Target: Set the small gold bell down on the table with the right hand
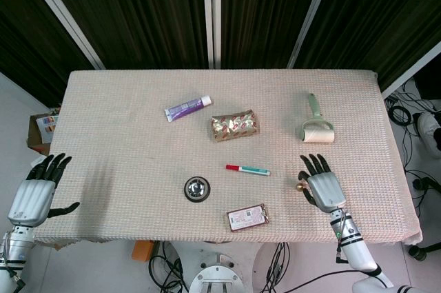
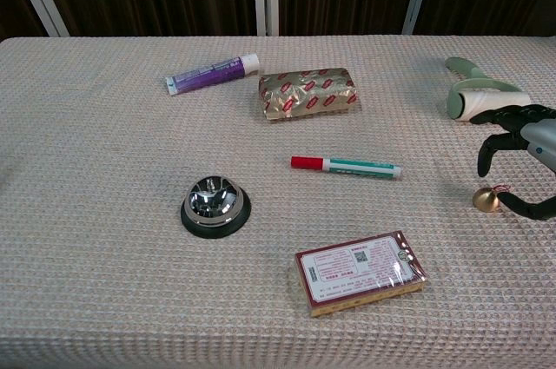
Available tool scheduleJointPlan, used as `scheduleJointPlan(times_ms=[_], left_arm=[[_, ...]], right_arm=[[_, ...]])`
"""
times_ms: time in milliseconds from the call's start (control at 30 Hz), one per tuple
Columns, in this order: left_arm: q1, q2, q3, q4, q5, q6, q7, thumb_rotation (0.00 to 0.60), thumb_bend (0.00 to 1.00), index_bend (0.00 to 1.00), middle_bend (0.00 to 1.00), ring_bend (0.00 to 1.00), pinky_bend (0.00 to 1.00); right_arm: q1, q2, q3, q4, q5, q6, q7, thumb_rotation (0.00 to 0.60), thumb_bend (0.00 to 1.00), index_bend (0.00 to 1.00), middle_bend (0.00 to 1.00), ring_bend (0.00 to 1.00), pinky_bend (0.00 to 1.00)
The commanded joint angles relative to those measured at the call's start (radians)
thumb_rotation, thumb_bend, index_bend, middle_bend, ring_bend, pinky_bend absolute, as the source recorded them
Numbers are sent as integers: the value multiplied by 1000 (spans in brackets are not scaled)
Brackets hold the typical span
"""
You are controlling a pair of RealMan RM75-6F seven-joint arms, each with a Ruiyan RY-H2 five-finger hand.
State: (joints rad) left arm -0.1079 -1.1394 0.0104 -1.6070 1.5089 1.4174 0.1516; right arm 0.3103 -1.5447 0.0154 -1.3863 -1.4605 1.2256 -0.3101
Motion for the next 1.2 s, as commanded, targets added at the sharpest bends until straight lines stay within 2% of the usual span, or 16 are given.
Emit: scheduleJointPlan(times_ms=[33, 1200], left_arm=[[0, 0, 0, 0, 1, 0, 1, 490, 95, 75, 65, 36, 171], [-6, 8, -1, 2, -4, -10, -14, 489, 95, 75, 65, 36, 170]], right_arm=[[0, 0, 0, 0, 0, 0, 0, 600, 296, 438, 87, 0, 0], [0, -15, 4, 10, 5, 0, 0, 600, 308, 506, 120, 0, 0]])
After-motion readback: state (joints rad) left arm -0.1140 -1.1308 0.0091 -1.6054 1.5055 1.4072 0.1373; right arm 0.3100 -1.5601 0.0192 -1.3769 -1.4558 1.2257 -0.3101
